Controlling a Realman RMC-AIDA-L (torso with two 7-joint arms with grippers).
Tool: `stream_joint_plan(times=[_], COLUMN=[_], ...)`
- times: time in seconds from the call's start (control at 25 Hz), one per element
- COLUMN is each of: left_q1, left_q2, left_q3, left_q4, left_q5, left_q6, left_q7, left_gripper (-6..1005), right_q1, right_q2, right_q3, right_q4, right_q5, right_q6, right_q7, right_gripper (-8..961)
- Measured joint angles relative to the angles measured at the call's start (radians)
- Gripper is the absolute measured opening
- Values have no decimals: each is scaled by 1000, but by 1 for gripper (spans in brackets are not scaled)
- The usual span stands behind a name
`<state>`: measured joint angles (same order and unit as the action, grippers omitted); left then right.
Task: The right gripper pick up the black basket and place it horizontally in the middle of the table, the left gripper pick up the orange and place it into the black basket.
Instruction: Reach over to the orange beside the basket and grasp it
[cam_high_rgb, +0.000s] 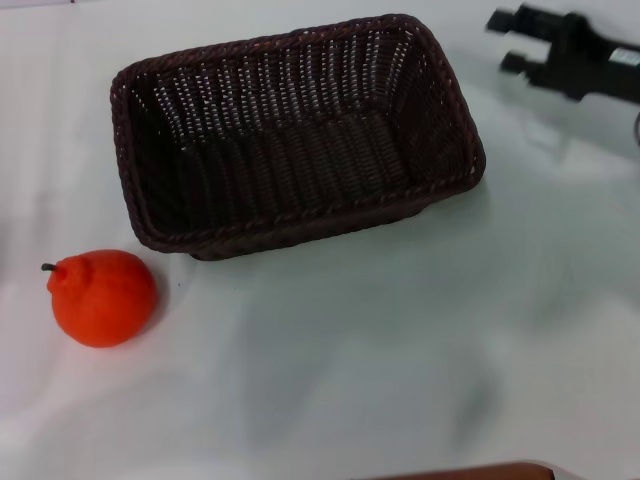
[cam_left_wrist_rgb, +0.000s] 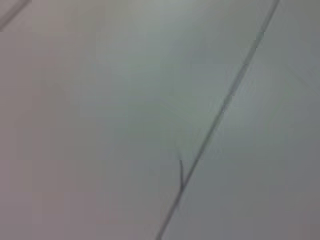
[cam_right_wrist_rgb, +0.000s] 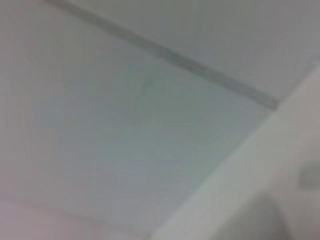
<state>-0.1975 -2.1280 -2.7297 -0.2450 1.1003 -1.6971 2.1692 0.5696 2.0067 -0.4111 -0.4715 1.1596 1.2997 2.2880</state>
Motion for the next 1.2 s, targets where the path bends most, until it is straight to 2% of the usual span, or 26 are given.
stream_joint_plan(times=[0.24, 0.32, 0.52, 0.76, 1.2], left_q1=[75, 99, 132, 134, 124], left_q2=[48, 57, 49, 46, 40], left_q3=[136, 166, 172, 175, 180], left_q4=[-61, -63, -65, -65, -65], left_q5=[106, 153, 258, 417, 541], left_q6=[-7, 1, 42, 58, 147], left_q7=[-27, -24, -17, -17, -16], left_gripper=[571, 569, 565, 559, 550], right_q1=[5, 17, 60, 99, 110], right_q2=[-11, -9, -2, 6, 27], right_q3=[0, 0, -2, -4, -8], right_q4=[-21, -21, -11, -9, -7], right_q5=[141, 178, 241, 259, 310], right_q6=[-149, -195, -265, -288, -270], right_q7=[-124, -163, -245, -287, -328], right_gripper=[766, 767, 755, 753, 750])
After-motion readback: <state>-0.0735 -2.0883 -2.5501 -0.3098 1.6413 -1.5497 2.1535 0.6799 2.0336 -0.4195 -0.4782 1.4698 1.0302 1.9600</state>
